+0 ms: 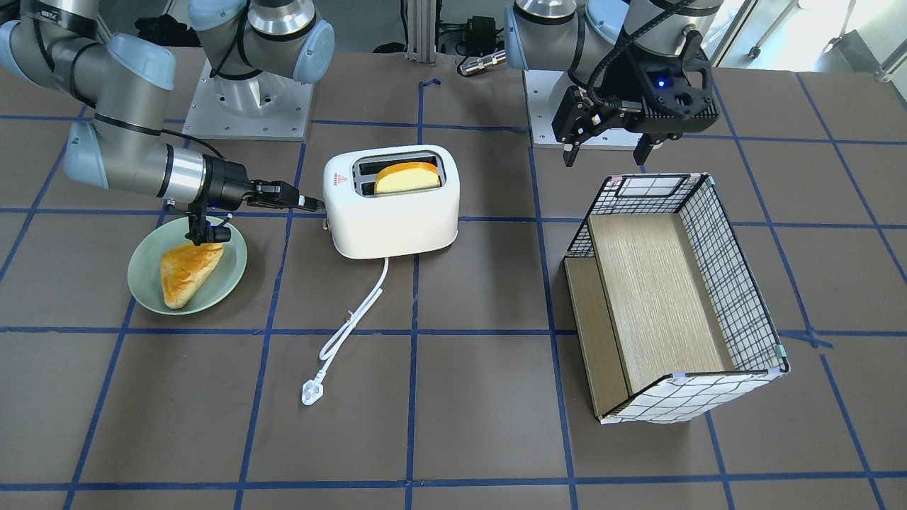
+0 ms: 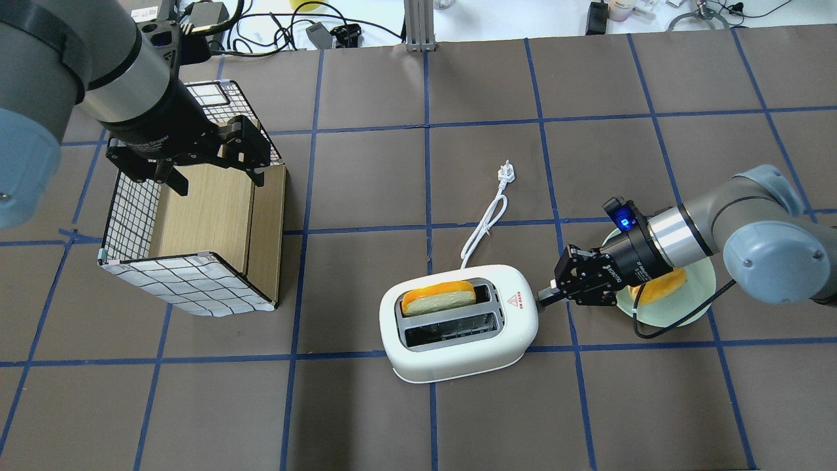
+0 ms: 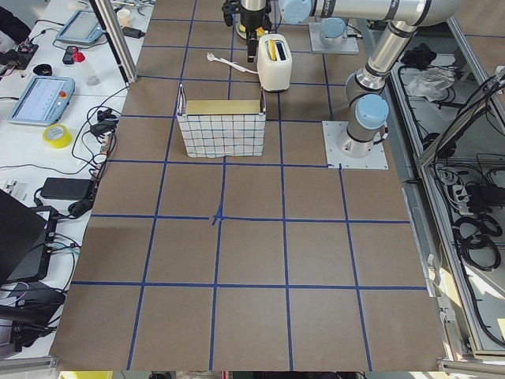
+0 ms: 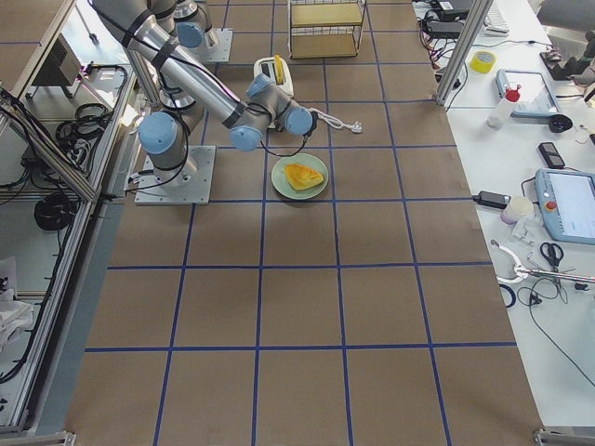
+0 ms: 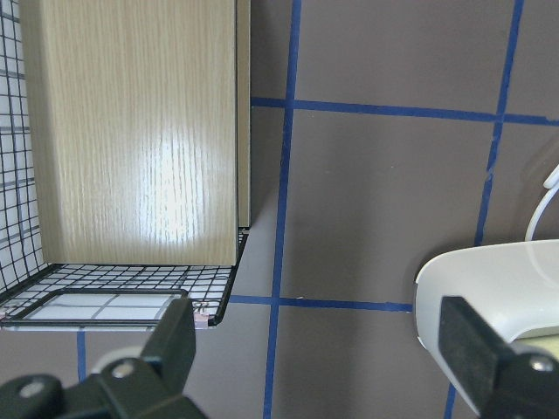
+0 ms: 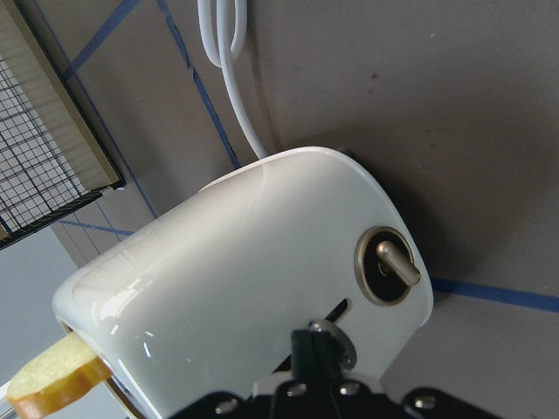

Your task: Press toaster with right arm

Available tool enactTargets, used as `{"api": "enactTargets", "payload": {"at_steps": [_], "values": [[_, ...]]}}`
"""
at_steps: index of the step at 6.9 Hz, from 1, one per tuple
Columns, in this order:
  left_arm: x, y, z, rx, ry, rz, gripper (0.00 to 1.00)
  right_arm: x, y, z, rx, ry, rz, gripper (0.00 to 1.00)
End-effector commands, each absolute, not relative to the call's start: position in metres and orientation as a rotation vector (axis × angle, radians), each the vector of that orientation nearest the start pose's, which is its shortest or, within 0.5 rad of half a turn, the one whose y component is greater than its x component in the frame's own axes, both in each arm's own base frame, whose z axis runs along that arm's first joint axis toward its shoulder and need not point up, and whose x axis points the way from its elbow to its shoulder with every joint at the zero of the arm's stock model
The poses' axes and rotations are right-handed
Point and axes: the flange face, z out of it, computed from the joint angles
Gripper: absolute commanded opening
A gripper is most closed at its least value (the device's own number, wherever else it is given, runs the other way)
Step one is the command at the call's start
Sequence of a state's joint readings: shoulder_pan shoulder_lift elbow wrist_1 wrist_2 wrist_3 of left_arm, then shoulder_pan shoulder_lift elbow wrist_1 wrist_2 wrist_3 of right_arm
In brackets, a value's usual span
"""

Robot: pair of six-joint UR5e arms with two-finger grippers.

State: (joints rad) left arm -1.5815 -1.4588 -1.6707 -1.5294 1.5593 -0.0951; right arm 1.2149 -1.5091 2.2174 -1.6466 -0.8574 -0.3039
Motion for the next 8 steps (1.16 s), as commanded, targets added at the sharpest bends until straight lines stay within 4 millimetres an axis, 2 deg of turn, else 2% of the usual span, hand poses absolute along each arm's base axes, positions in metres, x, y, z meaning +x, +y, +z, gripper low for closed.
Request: {"api": "enactTargets", "payload": {"at_steps": [1, 2, 3, 4, 5, 7, 8], "values": [[-0.139, -0.448, 0.496, -0.133, 3.151, -0.084, 1.00, 0.055, -0.409, 0.218, 0.375, 2.287, 0.448, 0.00], [-0.139, -0.448, 0.496, -0.133, 3.151, -0.084, 1.00, 0.045, -0.421, 0.238, 0.456, 2.360, 0.471, 0.00], [-0.139, -0.448, 0.496, -0.133, 3.151, -0.084, 1.00, 0.040, -0.430, 0.266, 0.460, 2.386, 0.436, 0.00], [-0.139, -0.448, 0.495, -0.133, 3.151, -0.081, 1.00, 0.040, -0.431, 0.283, 0.499, 2.377, 0.473, 0.14], [-0.139, -0.448, 0.496, -0.133, 3.151, -0.084, 1.00, 0.032, -0.439, 0.305, 0.539, 2.442, 0.452, 0.31], [-0.139, -0.448, 0.495, -0.133, 3.153, -0.081, 1.00, 0.014, -0.454, 0.359, 0.499, 2.640, 0.343, 1.00], [-0.139, -0.448, 0.495, -0.133, 3.151, -0.081, 1.00, 0.007, -0.453, 0.384, 0.524, 2.724, 0.293, 1.00]]}}
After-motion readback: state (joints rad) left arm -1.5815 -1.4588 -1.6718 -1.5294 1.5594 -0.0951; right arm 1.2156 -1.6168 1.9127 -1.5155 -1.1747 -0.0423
